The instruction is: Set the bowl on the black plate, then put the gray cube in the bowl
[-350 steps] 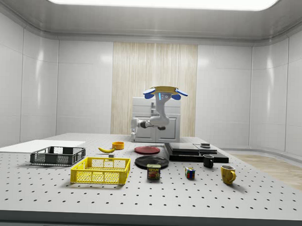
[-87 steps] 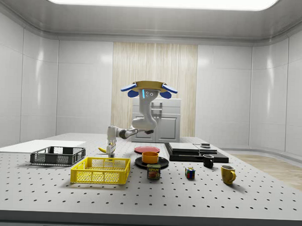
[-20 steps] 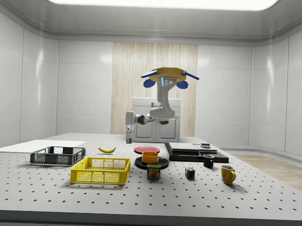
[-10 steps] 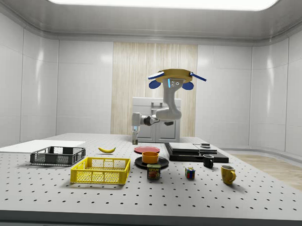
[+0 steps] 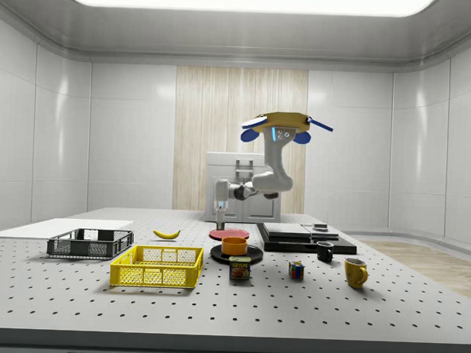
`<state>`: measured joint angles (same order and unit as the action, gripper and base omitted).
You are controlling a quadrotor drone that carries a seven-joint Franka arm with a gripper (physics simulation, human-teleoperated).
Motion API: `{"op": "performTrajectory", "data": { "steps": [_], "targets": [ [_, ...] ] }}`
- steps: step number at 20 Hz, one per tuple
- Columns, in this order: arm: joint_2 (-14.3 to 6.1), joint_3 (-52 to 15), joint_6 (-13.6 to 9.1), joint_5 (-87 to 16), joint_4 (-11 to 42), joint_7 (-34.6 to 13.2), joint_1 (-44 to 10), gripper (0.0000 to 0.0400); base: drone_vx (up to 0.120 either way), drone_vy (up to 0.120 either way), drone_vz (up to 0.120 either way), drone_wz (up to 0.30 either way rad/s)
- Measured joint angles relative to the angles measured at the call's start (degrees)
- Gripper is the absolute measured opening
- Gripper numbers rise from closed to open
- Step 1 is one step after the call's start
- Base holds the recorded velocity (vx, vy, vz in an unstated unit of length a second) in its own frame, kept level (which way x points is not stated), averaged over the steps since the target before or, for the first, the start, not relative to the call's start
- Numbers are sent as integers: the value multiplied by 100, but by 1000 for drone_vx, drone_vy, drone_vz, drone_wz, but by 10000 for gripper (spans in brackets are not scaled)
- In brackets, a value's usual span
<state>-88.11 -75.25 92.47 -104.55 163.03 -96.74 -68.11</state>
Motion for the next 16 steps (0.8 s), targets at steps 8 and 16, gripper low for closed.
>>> {"op": "performTrajectory", "data": {
  "steps": [8,16],
  "targets": [
    [-15,-2,15,6,-1,-3,-4,251,-120,0,-20,0],
    [-22,-3,21,9,-1,-49,-50,251,-90,0,0,0]
  ]
}}
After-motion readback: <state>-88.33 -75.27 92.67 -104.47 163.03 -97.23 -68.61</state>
